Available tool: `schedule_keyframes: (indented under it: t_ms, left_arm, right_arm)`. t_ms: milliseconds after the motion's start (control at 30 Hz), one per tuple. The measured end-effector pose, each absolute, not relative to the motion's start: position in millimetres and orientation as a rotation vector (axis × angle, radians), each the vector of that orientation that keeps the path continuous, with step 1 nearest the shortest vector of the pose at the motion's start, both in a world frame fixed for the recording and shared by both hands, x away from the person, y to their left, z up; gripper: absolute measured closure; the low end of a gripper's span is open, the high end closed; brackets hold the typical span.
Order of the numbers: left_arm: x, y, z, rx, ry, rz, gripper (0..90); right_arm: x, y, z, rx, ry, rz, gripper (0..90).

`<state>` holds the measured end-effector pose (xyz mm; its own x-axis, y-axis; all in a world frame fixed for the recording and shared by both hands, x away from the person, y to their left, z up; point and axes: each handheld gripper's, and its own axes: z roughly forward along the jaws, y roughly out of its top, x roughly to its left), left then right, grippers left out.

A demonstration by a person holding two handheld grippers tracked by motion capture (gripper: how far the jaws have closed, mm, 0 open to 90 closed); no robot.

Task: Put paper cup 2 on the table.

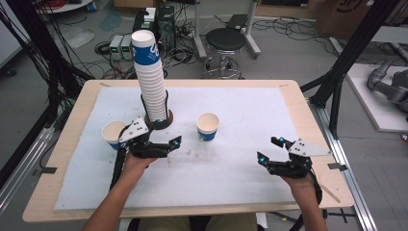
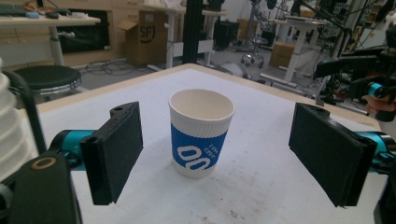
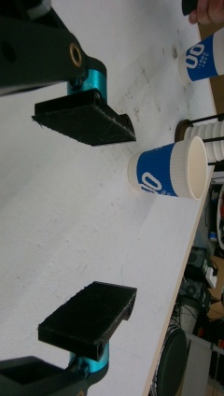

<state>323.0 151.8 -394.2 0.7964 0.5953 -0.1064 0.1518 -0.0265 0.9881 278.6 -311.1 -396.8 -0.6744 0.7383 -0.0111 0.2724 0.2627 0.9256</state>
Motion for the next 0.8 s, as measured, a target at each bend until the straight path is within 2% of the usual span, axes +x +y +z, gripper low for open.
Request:
schedule_keyframes:
  t_ms: [400, 800]
  left_arm:
    - [296.0, 196.7, -391.5, 1.53, 0.614, 0.471, 17.8]
    - [285.4, 216.0, -400.9, 1.499, 0.628, 0.5, 18.0]
  right_arm:
    - [276.9, -315.7, -396.2, 0.916, 2.072, 1.389, 22.4]
    - [268.5, -315.6, -396.0, 0.921, 2.053, 1.377, 22.4]
